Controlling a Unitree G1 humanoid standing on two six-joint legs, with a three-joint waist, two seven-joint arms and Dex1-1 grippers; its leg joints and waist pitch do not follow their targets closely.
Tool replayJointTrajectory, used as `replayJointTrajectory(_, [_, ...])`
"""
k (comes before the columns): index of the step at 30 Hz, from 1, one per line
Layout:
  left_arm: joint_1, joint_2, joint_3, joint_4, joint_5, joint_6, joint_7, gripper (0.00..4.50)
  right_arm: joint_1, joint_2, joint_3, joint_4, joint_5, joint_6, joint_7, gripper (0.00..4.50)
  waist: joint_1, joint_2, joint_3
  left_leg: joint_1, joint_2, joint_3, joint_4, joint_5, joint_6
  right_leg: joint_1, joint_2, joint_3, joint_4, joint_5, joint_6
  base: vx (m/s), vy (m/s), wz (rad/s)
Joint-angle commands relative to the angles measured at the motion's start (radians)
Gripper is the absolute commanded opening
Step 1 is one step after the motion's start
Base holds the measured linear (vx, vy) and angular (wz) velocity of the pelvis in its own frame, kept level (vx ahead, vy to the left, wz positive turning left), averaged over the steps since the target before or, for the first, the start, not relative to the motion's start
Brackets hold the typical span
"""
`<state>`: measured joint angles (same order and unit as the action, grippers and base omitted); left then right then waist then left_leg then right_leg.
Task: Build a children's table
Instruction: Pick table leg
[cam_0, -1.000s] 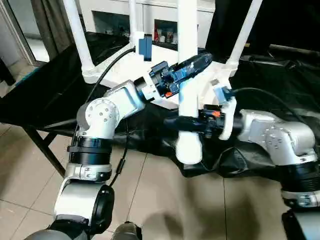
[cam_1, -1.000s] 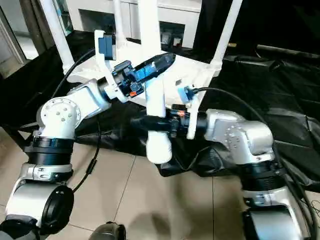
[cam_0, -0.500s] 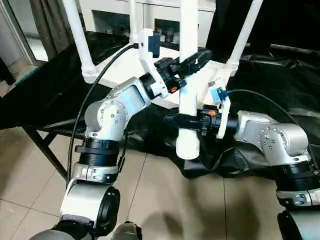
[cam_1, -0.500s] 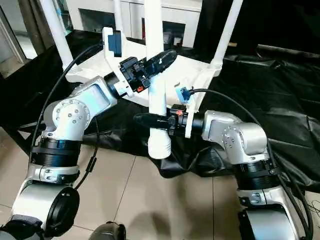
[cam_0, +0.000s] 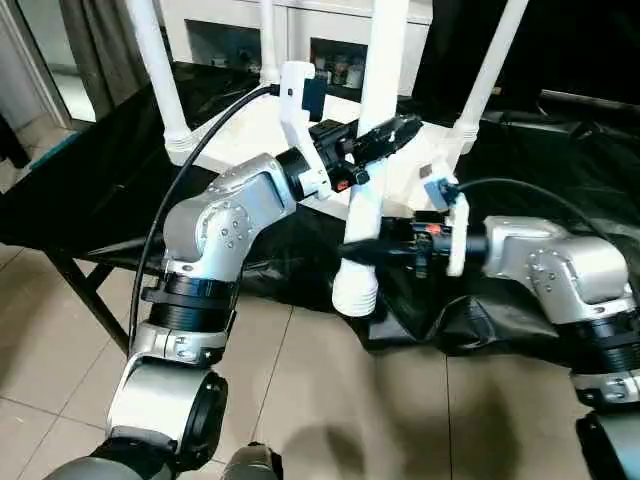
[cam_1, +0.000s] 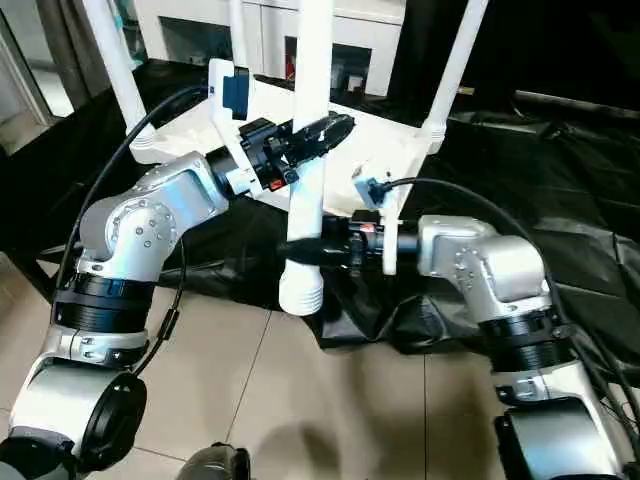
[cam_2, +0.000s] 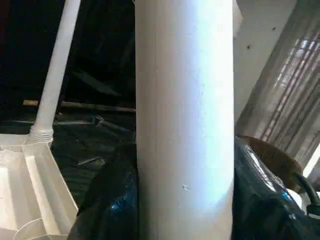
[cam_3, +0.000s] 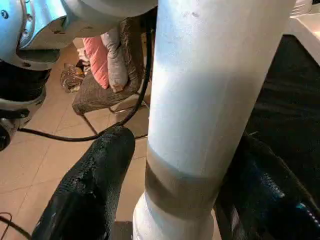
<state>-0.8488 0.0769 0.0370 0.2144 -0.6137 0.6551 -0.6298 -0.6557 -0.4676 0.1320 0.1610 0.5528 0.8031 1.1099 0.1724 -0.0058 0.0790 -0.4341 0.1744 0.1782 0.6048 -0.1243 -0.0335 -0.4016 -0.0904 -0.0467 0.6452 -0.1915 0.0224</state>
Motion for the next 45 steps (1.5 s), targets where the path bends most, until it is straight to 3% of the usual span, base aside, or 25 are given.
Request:
replayJointTrajectory(1, [-0.021, 0.001, -0.003, 0.002, 0.004, -0.009, -0.001, 1.78, -0.009, -0.015, 0.011, -0.009, 0.005, 0.001, 0.023, 3.04, 0.001, -0.020, -0.094, 0.042, 0.047, -0.016, -0.066, -0.246, -0.023, 0.036, -0.062, 0.031, -0.088, -0.240, -0.167, 0.000, 0.000, 0.00])
replayJointTrajectory(7, [-0.018, -0.013, 0.007, -0.015, -0.019, 0.011, -0.006, 1.78, -0.008, 0.003, 0.011, 0.020, 0.000, -0.005, 0.023, 3.04, -0.001, -0.020, -0.095, 0.041, 0.047, -0.016, -0.063, -0.239, -0.014, 0.036, -0.063, 0.030, -0.087, -0.236, -0.184, 0.000, 0.000, 0.00])
replayJointTrajectory(15, [-0.015, -0.017, 0.011, -0.028, -0.033, 0.025, -0.013, 1.78, -0.008, 0.021, 0.002, 0.051, -0.005, -0.003, 0.010, 3.04, -0.001, -0.016, -0.094, 0.045, 0.048, -0.018, -0.067, -0.275, -0.029, 0.034, -0.062, 0.030, -0.089, -0.261, -0.182, 0.000, 0.000, 0.00])
replayJointTrajectory(27, [-0.015, -0.015, 0.007, -0.027, -0.036, 0.028, -0.022, 1.77, -0.005, 0.014, 0.015, 0.058, -0.019, -0.010, 0.022, 1.92, 0.000, -0.016, -0.095, 0.044, 0.048, -0.017, -0.066, -0.260, -0.024, 0.036, -0.061, 0.030, -0.087, -0.243, -0.182, 0.000, 0.000, 0.00])
replayJointTrajectory(30, [-0.015, -0.018, 0.007, -0.026, -0.035, 0.028, -0.022, 1.77, -0.001, 0.011, 0.020, 0.055, -0.024, -0.013, 0.027, 1.93, 0.000, -0.015, -0.095, 0.044, 0.048, -0.017, -0.066, -0.263, -0.025, 0.036, -0.062, 0.030, -0.087, -0.245, -0.182, 0.000, 0.000, 0.00])
replayJointTrajectory(31, [-0.015, -0.018, 0.007, -0.026, -0.035, 0.028, -0.022, 1.77, -0.001, 0.011, 0.021, 0.055, -0.023, -0.012, 0.029, 2.43, -0.001, -0.016, -0.094, 0.044, 0.048, -0.017, -0.066, -0.265, -0.026, 0.035, -0.061, 0.030, -0.087, -0.247, -0.181, 0.000, 0.000, 0.00])
replayJointTrajectory(34, [-0.016, -0.017, 0.005, -0.026, -0.034, 0.029, -0.023, 1.77, -0.001, 0.012, 0.023, 0.056, -0.026, -0.014, 0.030, 2.62, 0.000, -0.016, -0.094, 0.044, 0.048, -0.018, -0.067, -0.272, -0.029, 0.035, -0.062, 0.030, -0.089, -0.257, -0.179, 0.000, 0.000, 0.00])
replayJointTrajectory(45, [-0.015, -0.016, 0.001, -0.029, -0.036, 0.037, -0.031, 1.77, 0.003, 0.015, 0.033, 0.054, -0.039, -0.028, 0.035, 2.69, 0.000, -0.017, -0.094, 0.045, 0.048, -0.017, -0.066, -0.265, -0.023, 0.035, -0.062, 0.030, -0.087, -0.244, -0.184, 0.000, 0.000, 0.00])
